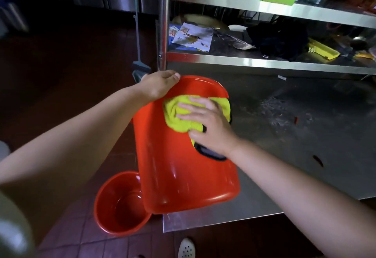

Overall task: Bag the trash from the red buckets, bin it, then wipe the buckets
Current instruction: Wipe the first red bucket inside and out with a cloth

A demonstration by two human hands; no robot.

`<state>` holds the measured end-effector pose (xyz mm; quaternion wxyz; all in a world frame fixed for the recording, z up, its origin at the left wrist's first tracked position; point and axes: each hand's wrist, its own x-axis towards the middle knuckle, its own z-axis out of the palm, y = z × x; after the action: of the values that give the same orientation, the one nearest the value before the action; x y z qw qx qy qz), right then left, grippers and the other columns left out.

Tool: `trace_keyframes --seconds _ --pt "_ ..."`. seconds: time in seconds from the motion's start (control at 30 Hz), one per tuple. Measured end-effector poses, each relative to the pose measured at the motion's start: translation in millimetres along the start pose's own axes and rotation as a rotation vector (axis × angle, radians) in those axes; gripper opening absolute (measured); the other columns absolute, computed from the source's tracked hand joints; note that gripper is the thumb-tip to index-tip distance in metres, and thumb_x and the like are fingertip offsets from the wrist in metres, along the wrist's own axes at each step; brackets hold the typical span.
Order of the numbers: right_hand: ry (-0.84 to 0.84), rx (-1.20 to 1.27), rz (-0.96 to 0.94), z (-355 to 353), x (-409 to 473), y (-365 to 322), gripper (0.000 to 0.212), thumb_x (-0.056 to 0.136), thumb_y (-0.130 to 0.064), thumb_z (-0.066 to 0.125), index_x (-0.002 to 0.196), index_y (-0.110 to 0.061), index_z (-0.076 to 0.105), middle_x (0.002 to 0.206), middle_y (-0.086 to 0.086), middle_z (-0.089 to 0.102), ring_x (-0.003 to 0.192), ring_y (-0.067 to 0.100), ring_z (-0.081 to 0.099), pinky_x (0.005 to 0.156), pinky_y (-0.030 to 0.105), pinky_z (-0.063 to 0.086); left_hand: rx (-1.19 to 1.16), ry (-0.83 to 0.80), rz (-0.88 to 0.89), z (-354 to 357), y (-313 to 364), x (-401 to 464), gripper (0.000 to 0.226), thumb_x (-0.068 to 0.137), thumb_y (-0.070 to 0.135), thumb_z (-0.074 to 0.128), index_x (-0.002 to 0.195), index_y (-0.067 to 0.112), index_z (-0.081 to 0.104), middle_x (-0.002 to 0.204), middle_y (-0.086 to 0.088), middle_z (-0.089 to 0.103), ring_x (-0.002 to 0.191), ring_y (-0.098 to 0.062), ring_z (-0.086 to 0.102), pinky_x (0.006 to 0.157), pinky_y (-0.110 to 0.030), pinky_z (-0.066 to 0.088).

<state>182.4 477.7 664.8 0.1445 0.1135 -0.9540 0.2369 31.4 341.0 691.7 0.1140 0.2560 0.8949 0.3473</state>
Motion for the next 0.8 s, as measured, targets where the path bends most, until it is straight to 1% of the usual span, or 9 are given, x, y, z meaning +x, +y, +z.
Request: trace_keyframes --seconds 0.1,0.2,0.33,0.4,0.47,0.53,0.63,0.7,0.8 --pt "-0.04 -0.007 -0.098 2.4 -44.3 -17.9 0.045 0.065 -0.018 0.063 0.108 -0.026 0.072 0.132 -0.011 0.056 0.129 0.018 0.042 0.106 0.048 0.029 -0.06 -0.006 0.011 -2.8 -11.5 -0.7 0.05 0.098 0.047 0.037 0.138 0.018 0.045 0.145 -0.006 0.044 0.138 -0.021 0.034 0.117 -0.039 0.018" --pt "-0.076 0.031 -0.161 8.2 -77.4 -28.3 0.046 0.066 -0.023 0.057 0.109 -0.028 0.071 0.133 -0.013 0.055 0.133 0.013 0.038 0.109 0.041 0.024 -0.126 -0.003 0.001 -3.5 -19.5 -1.5 0.051 0.097 0.048 0.038 0.139 0.02 0.044 0.147 -0.004 0.042 0.138 -0.02 0.034 0.116 -0.038 0.022" --pt "-0.108 0.016 -0.243 10.6 -72.0 -29.8 0.042 0.065 -0.024 0.057 0.103 -0.027 0.074 0.129 -0.014 0.058 0.13 0.011 0.041 0.108 0.039 0.025 -0.166 0.008 -0.02 -2.2 -27.0 0.2 0.045 0.096 0.049 0.039 0.134 0.026 0.05 0.141 -0.002 0.049 0.132 -0.021 0.042 0.111 -0.04 0.033" --pt "-0.094 -0.003 -0.257 10.6 -53.3 -25.3 0.04 0.066 -0.024 0.056 0.101 -0.026 0.074 0.126 -0.012 0.061 0.127 0.013 0.045 0.106 0.04 0.027 -0.172 0.019 -0.027 -3.1 -32.6 2.6 0.043 0.096 0.049 0.039 0.131 0.028 0.052 0.138 -0.003 0.052 0.13 -0.021 0.044 0.11 -0.038 0.034" --pt "-0.059 -0.007 -0.232 11.2 -29.8 -17.4 0.039 0.066 -0.024 0.054 0.1 -0.025 0.075 0.124 -0.011 0.062 0.124 0.015 0.048 0.103 0.042 0.03 -0.197 0.024 -0.031 -3.7 -38.9 5.3 0.042 0.096 0.048 0.04 0.131 0.027 0.053 0.137 -0.002 0.052 0.131 -0.02 0.043 0.112 -0.037 0.031" --pt "-0.018 0.009 -0.172 9.9 -3.0 -6.0 0.04 0.068 -0.024 0.054 0.102 -0.023 0.074 0.124 -0.009 0.062 0.123 0.017 0.049 0.102 0.046 0.032 -0.229 0.014 -0.032 -4.3 -44.3 8.3 0.046 0.096 0.047 0.042 0.134 0.023 0.051 0.14 -0.002 0.05 0.133 -0.018 0.041 0.114 -0.036 0.028" --pt "0.048 0.062 -0.049 2.6 38.1 16.5 0.039 0.072 -0.013 0.058 0.108 -0.017 0.072 0.127 -0.004 0.061 0.124 0.022 0.047 0.104 0.052 0.033 -0.3 0.006 -0.043 -4.7 -49.7 10.9 0.048 0.096 0.044 0.043 0.136 0.018 0.049 0.141 -0.003 0.049 0.134 -0.016 0.04 0.115 -0.035 0.028" --pt "0.083 0.108 0.04 -2.9 56.5 27.0 0.041 0.074 -0.005 0.06 0.112 -0.016 0.07 0.129 -0.004 0.059 0.126 0.02 0.044 0.106 0.051 0.031 -0.309 0.014 -0.047 -5.0 -52.1 9.7 0.049 0.096 0.047 0.043 0.136 0.02 0.049 0.141 -0.001 0.049 0.134 -0.015 0.04 0.115 -0.036 0.028" --pt "0.085 0.107 0.057 -1.6 58.9 25.5 0.04 0.075 -0.006 0.061 0.112 -0.019 0.069 0.131 -0.006 0.058 0.128 0.016 0.041 0.108 0.05 0.028 -0.32 0.029 -0.001 -2.5 -55.1 5.3 0.049 0.096 0.047 0.042 0.135 0.017 0.051 0.138 -0.001 0.052 0.13 -0.014 0.043 0.113 -0.034 0.03"
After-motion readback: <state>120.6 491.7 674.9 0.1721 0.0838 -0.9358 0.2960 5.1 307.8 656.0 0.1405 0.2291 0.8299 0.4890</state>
